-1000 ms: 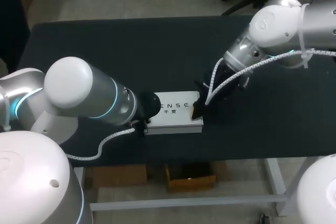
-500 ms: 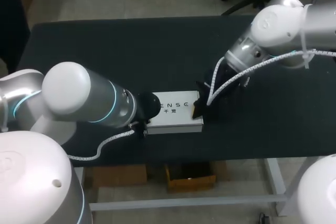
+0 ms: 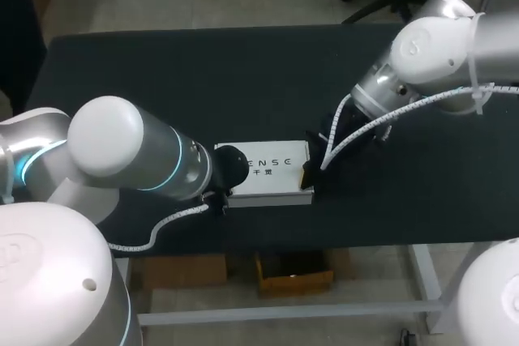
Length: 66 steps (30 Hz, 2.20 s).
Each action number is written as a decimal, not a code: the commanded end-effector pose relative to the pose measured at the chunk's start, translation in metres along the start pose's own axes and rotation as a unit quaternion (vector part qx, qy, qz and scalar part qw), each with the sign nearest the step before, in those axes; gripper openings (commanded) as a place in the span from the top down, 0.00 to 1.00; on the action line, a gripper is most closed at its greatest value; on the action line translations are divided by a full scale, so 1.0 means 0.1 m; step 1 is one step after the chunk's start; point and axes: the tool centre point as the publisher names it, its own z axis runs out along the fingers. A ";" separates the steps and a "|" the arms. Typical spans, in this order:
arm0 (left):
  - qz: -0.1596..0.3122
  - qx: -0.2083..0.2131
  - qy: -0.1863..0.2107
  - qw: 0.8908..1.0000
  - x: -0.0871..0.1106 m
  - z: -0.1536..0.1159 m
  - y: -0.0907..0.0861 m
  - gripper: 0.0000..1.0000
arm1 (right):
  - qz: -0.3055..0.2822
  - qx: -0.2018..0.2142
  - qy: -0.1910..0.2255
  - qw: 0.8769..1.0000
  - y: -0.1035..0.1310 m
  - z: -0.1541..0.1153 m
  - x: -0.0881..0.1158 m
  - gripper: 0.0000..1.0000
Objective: Assemble the packaging by folding the flat box into shape, placing the metal phone stand inside, and closing the box properly
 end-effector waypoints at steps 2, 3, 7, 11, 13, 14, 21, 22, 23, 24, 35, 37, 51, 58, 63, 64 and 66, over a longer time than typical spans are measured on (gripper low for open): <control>-0.003 -0.001 -0.002 1.000 -0.01 0.10 -0.01 1.00 | -0.001 0.013 0.007 1.000 0.11 0.04 -0.09 1.00; -0.003 -0.001 -0.007 1.000 0.00 0.06 -0.02 1.00 | -0.007 0.009 0.010 1.000 0.09 0.02 -0.07 1.00; -0.003 0.001 -0.024 1.000 0.01 -0.13 -0.09 1.00 | -0.032 -0.009 0.016 0.999 0.01 -0.14 0.03 1.00; -0.012 -0.001 -0.034 0.999 0.08 -0.32 -0.18 1.00 | -0.051 -0.033 0.017 0.998 -0.04 -0.34 0.12 1.00; -0.023 -0.004 -0.036 0.999 0.12 -0.39 -0.22 0.89 | -0.065 -0.045 0.022 0.997 -0.05 -0.45 0.14 1.00; -0.025 -0.004 -0.036 0.999 0.14 -0.43 -0.25 0.73 | -0.073 -0.056 0.021 0.996 -0.05 -0.51 0.15 1.00; -0.065 -0.017 -0.027 0.997 0.38 -0.66 -0.38 0.00 | -0.137 -0.132 0.036 0.981 -0.04 -0.97 0.16 0.60; -0.068 -0.025 -0.029 0.997 0.43 -0.68 -0.41 0.00 | -0.150 -0.139 0.040 0.978 -0.03 -1.03 0.16 0.53; -0.077 -0.030 -0.024 0.996 0.48 -0.69 -0.43 0.00 | -0.162 -0.153 0.041 0.974 -0.03 -1.10 0.15 0.31; -0.078 -0.026 -0.016 0.996 0.53 -0.70 -0.46 0.00 | -0.171 -0.164 0.044 0.971 -0.02 -1.17 0.14 0.09; -0.165 -0.082 0.003 0.983 1.00 -0.66 -0.61 0.00 | -0.281 -0.281 0.051 0.916 0.20 -1.78 -0.03 0.00; -0.180 -0.079 0.020 0.980 1.06 -0.62 -0.61 0.00 | -0.306 -0.295 0.057 0.903 0.23 -1.87 -0.07 0.00; -0.251 -0.125 0.067 0.958 1.24 -0.37 -0.64 0.00 | -0.371 -0.304 0.020 0.877 0.34 -1.99 -0.15 0.00; -0.251 -0.125 0.067 0.958 1.24 -0.37 -0.64 0.00 | -0.371 -0.304 0.020 0.877 0.34 -1.99 -0.15 0.00; -0.251 -0.125 0.067 0.958 1.24 -0.37 -0.64 0.00 | -0.371 -0.304 0.020 0.877 0.34 -1.99 -0.15 0.00; -0.251 -0.125 0.067 0.958 1.24 -0.37 -0.64 0.00 | -0.371 -0.304 0.020 0.877 0.34 -1.99 -0.15 0.00; -0.251 -0.125 0.067 0.958 1.24 -0.37 -0.64 0.00 | -0.375 -0.305 0.033 0.875 0.34 -1.99 -0.16 0.00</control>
